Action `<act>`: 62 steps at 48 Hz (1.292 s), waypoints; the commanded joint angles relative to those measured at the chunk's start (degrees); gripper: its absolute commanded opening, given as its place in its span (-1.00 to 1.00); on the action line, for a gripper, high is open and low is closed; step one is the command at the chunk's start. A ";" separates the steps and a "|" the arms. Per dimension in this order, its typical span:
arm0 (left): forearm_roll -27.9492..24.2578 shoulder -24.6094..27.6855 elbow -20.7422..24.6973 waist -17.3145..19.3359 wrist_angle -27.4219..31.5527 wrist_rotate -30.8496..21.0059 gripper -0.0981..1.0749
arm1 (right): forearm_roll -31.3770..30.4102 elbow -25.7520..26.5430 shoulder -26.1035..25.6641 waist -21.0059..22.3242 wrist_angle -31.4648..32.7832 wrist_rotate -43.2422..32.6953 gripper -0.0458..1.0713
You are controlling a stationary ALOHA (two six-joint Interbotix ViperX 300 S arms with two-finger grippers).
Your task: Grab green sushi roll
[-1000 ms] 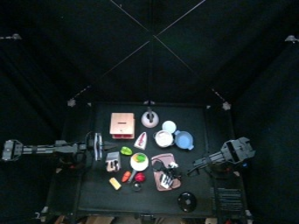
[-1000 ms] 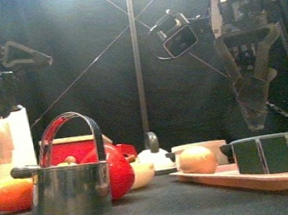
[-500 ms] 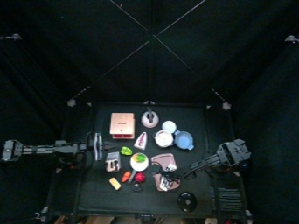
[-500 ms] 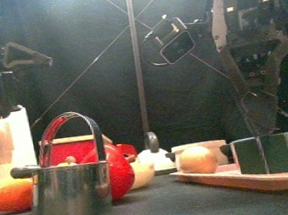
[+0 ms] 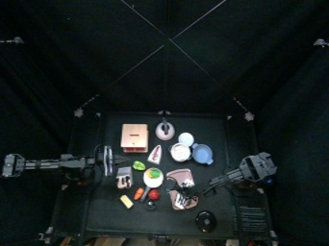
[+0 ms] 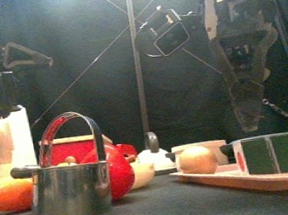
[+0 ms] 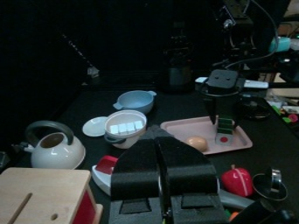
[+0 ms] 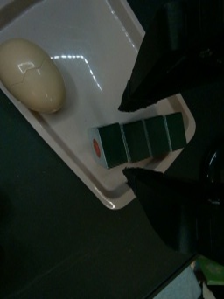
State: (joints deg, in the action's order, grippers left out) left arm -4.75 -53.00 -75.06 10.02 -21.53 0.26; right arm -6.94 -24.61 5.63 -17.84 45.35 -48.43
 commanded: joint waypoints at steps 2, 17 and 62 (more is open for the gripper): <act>0.00 0.35 0.70 0.18 -0.26 0.00 -0.86 | 0.26 0.88 -2.20 -0.79 0.18 0.18 0.65; 0.00 0.35 0.62 0.18 -0.26 0.00 -0.86 | 1.05 -1.93 -1.85 -1.67 0.35 -0.09 0.65; 0.00 0.35 0.62 0.26 -0.18 0.00 -0.86 | 1.49 -4.48 1.67 -1.49 -5.80 0.35 0.35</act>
State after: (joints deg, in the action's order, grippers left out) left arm -4.83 -53.00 -75.06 10.11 -21.53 0.26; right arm -5.36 -29.53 8.44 -19.34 39.64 -48.16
